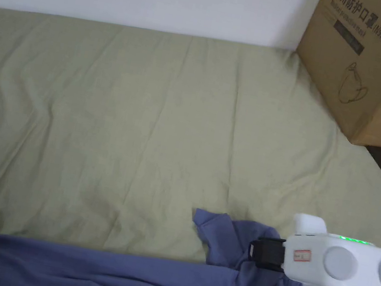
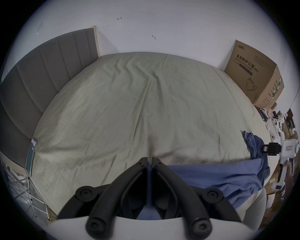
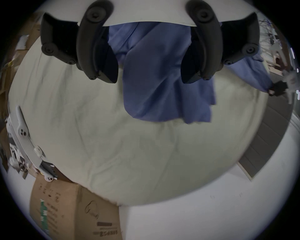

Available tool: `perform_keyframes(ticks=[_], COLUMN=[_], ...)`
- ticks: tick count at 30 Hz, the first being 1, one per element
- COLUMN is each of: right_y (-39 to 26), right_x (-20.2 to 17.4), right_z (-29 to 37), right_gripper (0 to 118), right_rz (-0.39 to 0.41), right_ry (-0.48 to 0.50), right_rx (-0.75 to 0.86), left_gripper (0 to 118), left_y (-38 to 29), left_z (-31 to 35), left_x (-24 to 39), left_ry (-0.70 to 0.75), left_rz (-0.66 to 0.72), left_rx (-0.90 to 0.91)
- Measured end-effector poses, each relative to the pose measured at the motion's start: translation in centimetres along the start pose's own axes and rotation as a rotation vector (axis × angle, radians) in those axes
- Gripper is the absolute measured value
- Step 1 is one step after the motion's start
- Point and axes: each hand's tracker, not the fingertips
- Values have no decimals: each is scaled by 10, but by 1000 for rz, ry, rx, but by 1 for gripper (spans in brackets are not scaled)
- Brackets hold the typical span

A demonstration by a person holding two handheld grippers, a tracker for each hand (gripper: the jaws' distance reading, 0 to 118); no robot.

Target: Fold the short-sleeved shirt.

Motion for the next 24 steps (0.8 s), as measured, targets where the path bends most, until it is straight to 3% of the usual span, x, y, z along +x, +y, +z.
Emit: perform_keyframes(ticks=[2, 6, 11, 17, 24], right_y=[4, 9, 30, 49, 76], right_x=[-3, -11, -10, -7, 22], right_z=[-15, -14, -2, 34, 104], right_gripper=[50, 15, 12, 9, 9], right_rz=[52, 81, 25, 13, -163], right_ry=[-13, -13, 71, 137, 289], right_rx=[-53, -24, 17, 82, 237], left_gripper=[6, 6, 6, 6, 6], left_y=[-1, -3, -4, 4, 44], left_z=[2, 1, 3, 19, 70], left_x=[-3, -5, -3, -8, -19], left_ry=[0, 2, 5, -5, -2], left_rz=[-1, 5, -18, 10, 47], left_rx=[-1, -16, -21, 21, 192])
